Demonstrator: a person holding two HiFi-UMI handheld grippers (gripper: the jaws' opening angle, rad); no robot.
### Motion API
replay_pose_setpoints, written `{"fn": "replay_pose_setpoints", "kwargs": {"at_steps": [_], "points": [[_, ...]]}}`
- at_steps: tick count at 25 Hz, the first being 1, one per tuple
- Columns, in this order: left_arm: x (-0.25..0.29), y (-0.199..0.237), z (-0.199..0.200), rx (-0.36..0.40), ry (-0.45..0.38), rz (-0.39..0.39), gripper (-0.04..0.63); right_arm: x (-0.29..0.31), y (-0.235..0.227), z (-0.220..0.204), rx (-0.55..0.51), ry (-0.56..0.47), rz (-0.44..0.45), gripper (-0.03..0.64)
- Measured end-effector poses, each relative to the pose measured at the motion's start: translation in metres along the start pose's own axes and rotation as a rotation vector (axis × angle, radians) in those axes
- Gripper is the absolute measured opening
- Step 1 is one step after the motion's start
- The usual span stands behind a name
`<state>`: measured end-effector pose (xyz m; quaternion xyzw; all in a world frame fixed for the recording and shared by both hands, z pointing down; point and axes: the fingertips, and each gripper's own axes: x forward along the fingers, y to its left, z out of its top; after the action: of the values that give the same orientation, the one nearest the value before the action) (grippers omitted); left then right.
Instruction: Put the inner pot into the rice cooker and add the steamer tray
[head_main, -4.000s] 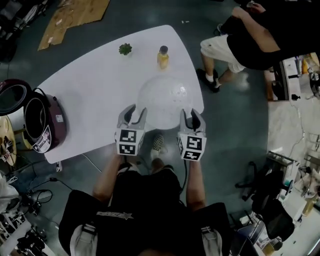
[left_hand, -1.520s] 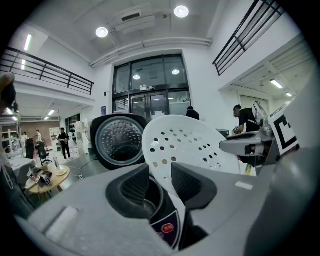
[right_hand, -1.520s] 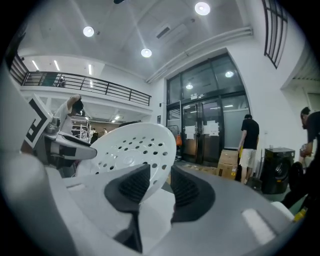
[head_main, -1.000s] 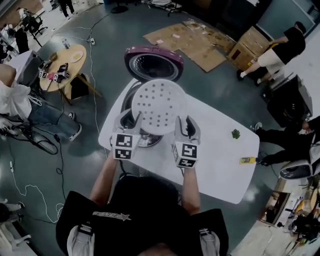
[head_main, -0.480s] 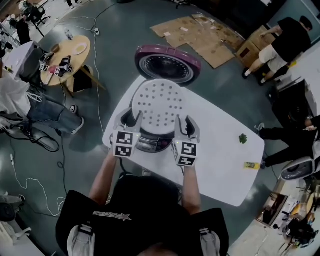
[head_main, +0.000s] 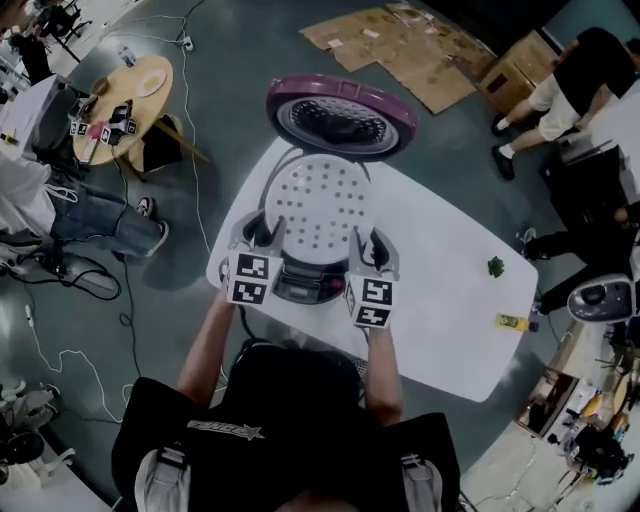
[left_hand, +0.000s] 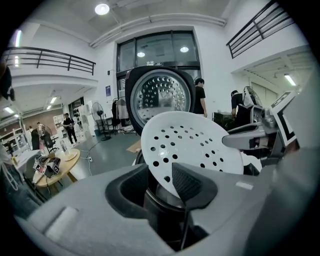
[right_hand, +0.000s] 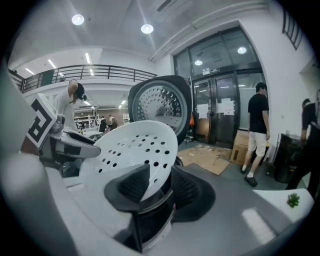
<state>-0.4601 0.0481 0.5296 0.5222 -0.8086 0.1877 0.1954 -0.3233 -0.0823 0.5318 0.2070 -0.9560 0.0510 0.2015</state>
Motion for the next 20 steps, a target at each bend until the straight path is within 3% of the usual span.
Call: {"fn": "replay_pose_setpoints", "kwargs": {"at_steps": [15,20], "points": [[0.02,0.001,-0.029,0.011,0.187,-0.039,0.161,0.014,0.002,-0.027,0.03,0.14,-0.029,0.137],[0.027,0.002,-0.03,0.007,0.211,-0.053,0.163,0.017,0.001,-0.031,0.044,0.18,-0.03,0.137]]}}
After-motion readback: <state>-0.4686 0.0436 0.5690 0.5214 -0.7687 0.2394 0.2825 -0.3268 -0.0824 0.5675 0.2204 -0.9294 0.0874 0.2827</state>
